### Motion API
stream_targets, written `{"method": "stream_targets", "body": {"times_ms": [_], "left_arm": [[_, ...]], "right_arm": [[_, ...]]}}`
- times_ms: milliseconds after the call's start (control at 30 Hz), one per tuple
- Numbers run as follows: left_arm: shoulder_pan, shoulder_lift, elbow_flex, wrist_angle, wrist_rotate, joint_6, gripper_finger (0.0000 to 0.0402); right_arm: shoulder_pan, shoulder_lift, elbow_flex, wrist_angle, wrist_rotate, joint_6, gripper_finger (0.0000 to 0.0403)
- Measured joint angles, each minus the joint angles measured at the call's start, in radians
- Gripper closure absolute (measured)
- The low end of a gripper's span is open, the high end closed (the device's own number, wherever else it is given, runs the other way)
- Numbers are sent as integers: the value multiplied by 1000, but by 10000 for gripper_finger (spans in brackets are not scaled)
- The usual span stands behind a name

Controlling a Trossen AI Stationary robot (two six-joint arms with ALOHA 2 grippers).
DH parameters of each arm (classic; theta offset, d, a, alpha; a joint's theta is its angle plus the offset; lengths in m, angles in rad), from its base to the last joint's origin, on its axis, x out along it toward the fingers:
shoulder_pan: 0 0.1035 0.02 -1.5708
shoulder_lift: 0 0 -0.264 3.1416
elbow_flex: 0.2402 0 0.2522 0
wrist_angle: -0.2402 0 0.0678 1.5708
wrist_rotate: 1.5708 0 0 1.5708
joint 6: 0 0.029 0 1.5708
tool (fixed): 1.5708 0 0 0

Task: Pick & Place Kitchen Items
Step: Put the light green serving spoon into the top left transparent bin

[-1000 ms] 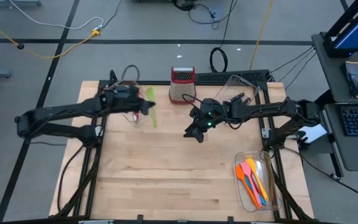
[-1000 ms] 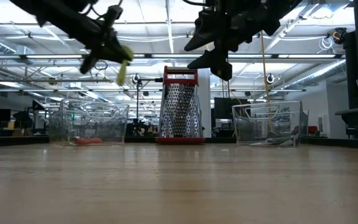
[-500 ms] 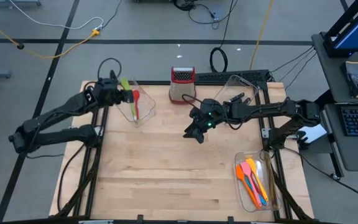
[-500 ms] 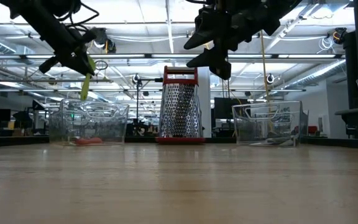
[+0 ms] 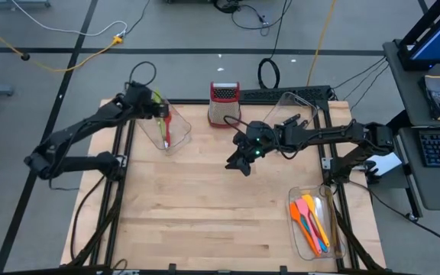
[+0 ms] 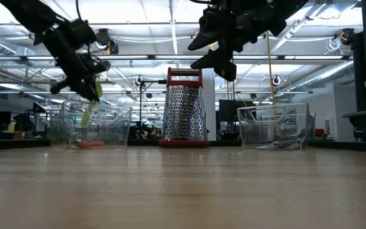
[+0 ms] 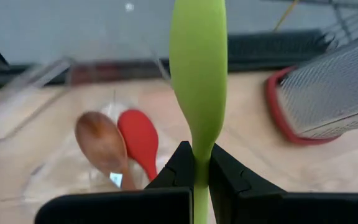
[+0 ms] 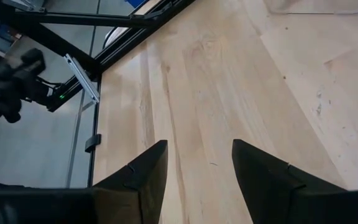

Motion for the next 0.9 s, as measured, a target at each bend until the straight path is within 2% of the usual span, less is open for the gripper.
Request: {"method": "stream_targets", "body": {"times_ms": [133,267,900], "left_arm": [[21,102,0,-6,66,-14,391],[20,154,0,-10,81,-35,391],[19,161,0,-73,38,-69,391]], "right_arm": [[0,0,0,0,0,5,228],[-1,0,0,0,1,6,231],[-20,0,0,8,3,4,229]]}}
